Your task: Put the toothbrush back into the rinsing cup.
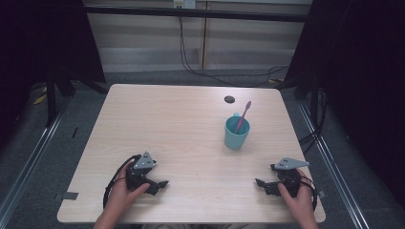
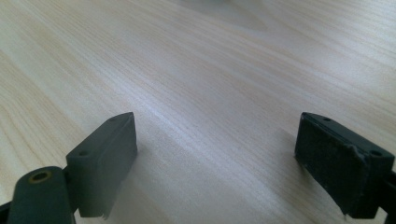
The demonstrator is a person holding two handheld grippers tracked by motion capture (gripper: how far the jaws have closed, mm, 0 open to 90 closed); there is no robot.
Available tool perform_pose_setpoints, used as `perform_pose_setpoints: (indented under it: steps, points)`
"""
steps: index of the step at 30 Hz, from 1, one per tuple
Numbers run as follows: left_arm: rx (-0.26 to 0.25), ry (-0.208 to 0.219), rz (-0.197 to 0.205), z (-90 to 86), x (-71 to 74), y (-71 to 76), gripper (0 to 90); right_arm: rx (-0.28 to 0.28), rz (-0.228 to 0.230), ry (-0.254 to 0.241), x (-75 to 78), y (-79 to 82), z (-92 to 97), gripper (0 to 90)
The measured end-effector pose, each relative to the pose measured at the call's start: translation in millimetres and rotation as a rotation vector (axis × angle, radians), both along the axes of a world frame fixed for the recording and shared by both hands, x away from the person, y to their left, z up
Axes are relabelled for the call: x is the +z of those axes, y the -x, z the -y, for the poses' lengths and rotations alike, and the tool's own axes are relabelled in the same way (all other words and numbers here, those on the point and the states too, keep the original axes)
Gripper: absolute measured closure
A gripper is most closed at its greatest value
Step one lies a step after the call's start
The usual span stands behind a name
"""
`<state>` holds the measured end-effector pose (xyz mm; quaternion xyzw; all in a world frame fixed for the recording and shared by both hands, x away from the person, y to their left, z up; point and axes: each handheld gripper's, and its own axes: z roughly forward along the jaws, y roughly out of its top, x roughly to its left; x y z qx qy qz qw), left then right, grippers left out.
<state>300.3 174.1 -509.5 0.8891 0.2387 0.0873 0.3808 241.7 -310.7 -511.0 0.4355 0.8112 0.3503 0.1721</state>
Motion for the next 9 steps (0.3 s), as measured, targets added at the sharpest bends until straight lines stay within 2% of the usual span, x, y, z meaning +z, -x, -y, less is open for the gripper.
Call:
perform_pose_setpoints:
  steps: [9]
  points:
    - [-0.001, -0.006, 0.002, -0.4, 0.3, 0.1, 9.2, -0.007, 0.001, 0.003, -0.1, 0.0, -1.1, 11.8]
